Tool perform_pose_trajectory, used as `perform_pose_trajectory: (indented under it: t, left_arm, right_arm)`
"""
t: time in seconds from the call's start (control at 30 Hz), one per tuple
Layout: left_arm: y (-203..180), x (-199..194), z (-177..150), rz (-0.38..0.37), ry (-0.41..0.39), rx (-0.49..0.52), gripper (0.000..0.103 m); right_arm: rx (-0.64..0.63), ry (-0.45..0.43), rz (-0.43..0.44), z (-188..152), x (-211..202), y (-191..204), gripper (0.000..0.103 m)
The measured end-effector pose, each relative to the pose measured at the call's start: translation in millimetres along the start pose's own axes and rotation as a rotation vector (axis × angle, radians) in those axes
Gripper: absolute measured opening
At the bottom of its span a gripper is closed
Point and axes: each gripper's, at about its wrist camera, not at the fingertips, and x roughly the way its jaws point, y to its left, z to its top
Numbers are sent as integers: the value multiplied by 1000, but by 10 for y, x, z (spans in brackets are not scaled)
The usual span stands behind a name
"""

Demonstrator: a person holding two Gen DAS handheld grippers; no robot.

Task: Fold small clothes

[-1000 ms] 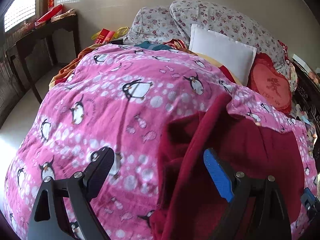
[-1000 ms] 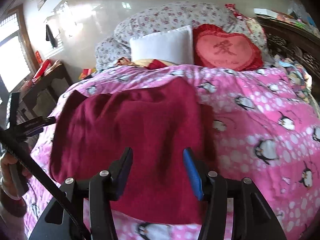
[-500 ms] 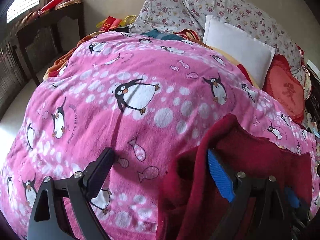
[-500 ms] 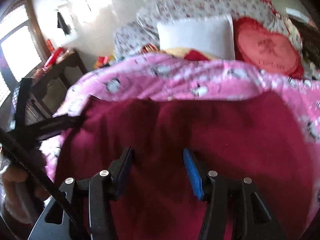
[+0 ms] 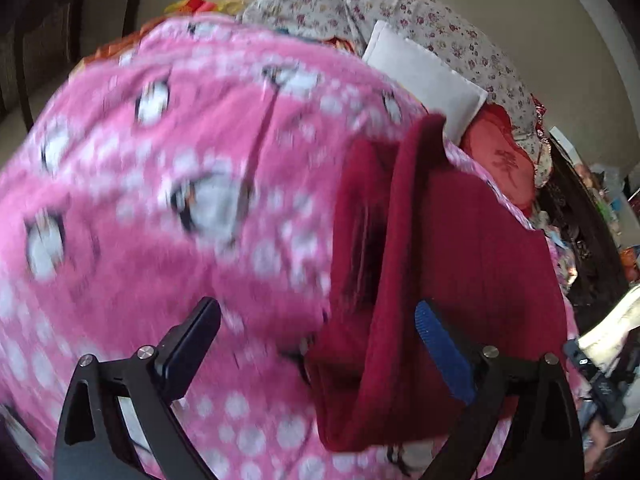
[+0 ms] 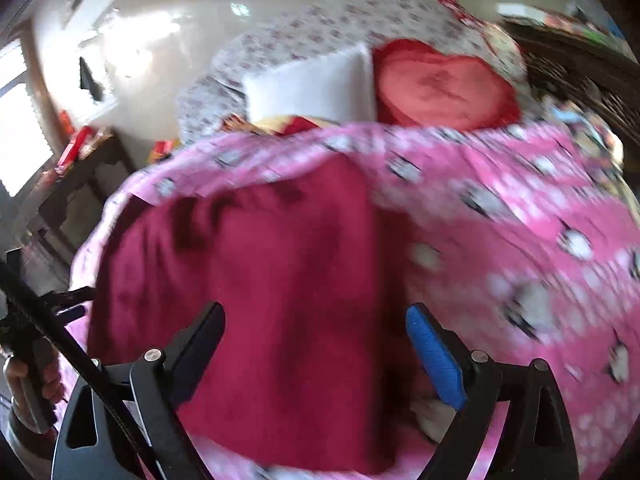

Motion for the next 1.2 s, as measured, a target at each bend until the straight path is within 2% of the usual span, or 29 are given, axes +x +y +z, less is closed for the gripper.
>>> perform_pose_trajectory:
  t: [0.1, 0.23, 0.37, 0.5, 0.53, 0.57, 0.63, 0.7, 0.8, 0.93, 0.97, 1.07, 1.2]
  left_arm:
    - [-71, 114, -169, -28, 34, 25, 98]
    - [-263, 235, -256, 32, 30, 106, 99]
    - [-305, 272, -240, 14, 42, 82, 99]
    - [-302, 325, -210, 14, 48, 62, 98]
    - [-299, 329, -205, 14, 47, 57, 98]
    - [-302, 329, -202, 13, 44, 52, 98]
    - [-294, 318, -214, 6, 37, 49, 98]
    - [-208, 262, -267, -4, 32, 37, 98]
    - [-103, 170, -386, -12, 8, 2, 98]
    - [-51, 77, -553, -16, -37, -28, 98]
    - [-42, 58, -587, -20, -53, -29, 98]
    - [0, 42, -629, -42, -65, -24, 98]
    - [110, 19, -666, -114, -79, -59, 103]
  right_arm:
    - [38, 14, -1, -143, 19, -196, 95]
    - [101, 26, 86, -235, 115, -305, 95]
    - [160, 30, 156, -241, 157, -288, 95]
    - [130, 19, 132, -214, 140, -200, 95]
    - [123, 30, 115, -195, 156, -183, 95]
    - [117, 24, 57, -166, 132, -175, 95]
    - [107, -61, -26, -86, -29, -160, 95]
    - [102, -135, -37, 73, -207, -53, 95]
    - [52, -148, 73, 312, -248, 327, 95]
    - [-22, -31, 272, 562, 127, 1167, 95]
    - [-55, -7, 296, 599, 234, 1383, 95]
    - [-177, 44, 293, 657, 603, 2124, 95]
    - [-236, 154, 303, 682, 1047, 2729, 95]
